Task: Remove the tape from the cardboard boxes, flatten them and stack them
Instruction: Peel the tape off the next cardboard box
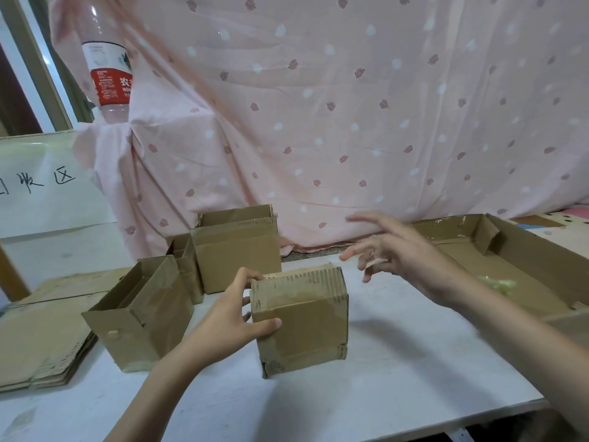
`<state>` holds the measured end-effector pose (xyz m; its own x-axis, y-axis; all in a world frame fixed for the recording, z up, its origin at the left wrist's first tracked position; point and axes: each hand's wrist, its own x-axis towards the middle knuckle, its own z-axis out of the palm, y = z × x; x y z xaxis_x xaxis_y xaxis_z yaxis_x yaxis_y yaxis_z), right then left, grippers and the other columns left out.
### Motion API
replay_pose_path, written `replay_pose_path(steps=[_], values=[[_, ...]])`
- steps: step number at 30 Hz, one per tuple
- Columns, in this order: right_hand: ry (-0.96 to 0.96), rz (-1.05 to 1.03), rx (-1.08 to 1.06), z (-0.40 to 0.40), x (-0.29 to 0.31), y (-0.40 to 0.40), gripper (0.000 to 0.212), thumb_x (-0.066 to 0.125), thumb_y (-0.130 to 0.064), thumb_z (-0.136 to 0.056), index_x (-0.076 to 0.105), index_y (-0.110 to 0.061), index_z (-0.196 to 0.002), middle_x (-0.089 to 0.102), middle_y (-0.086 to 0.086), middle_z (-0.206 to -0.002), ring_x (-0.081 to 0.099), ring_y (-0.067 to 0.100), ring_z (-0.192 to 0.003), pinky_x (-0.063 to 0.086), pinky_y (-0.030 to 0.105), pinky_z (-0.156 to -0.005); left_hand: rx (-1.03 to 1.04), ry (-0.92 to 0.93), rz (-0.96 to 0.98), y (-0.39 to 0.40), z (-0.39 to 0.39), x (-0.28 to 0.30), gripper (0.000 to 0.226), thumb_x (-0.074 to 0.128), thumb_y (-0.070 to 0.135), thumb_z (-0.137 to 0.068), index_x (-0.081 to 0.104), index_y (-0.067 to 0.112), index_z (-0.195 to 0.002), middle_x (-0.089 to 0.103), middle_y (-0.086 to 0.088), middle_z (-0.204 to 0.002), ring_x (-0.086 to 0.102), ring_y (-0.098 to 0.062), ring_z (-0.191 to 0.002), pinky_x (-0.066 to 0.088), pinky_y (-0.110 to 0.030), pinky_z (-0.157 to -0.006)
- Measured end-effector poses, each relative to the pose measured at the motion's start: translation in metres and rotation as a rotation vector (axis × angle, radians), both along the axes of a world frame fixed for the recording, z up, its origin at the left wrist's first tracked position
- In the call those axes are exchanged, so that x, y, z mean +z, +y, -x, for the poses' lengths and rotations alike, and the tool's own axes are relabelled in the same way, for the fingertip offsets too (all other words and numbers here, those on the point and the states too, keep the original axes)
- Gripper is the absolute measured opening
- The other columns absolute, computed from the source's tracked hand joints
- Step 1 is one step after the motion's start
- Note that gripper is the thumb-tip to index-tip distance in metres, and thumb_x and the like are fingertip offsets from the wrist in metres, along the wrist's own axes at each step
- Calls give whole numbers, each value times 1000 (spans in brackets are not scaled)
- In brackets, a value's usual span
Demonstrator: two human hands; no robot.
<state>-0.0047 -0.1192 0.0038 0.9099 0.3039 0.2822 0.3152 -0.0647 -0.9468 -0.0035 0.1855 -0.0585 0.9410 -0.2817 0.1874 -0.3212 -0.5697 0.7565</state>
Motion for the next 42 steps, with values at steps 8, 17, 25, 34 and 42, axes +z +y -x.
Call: replay_pose_path(steps=[8,17,25,34,42], values=[[-101,338,-150,-9,-9,-4,14,67,-16,-93,79,-23,-91,67,-3,-79,53,15,-71,39,25,-61,-48,-42,-145,5,-7,12,88,84,38,-76,29,68,-137,59,7,-129,61,-13,-112,50,-32,-101],[-190,405,-262,-23,-23,-7,31,77,-4,-81,79,-27,-102,60,-18,-117,68,7,-84,51,22,-89,-82,-71,-223,4,-10,11,85,76,41,-83,19,69,-140,55,11,-130,55,-12,-119,47,-37,-104],[-214,418,-278,-27,-25,-8,9,79,-21,-83,79,-27,-76,72,-15,-99,66,3,-98,53,31,-93,-57,-254,-481,-4,-15,8,78,64,51,-90,14,58,-149,-7,29,-159,18,-8,-147,26,-38,-119],[-173,272,-243,-27,-27,1,6,68,-8,-92,72,-13,-91,68,5,-74,62,13,-63,53,27,-68,17,-343,-759,-45,-7,2,73,44,64,-94,-4,59,-149,21,3,-150,14,-20,-144,16,-48,-121],[-119,352,-210,-13,-20,-9,15,70,-14,-91,80,-25,-93,58,-8,-107,55,-5,-72,44,9,-71,40,-378,-794,-52,-19,-16,77,13,76,-84,1,47,-154,0,10,-166,-5,-19,-153,-2,-44,-122]])
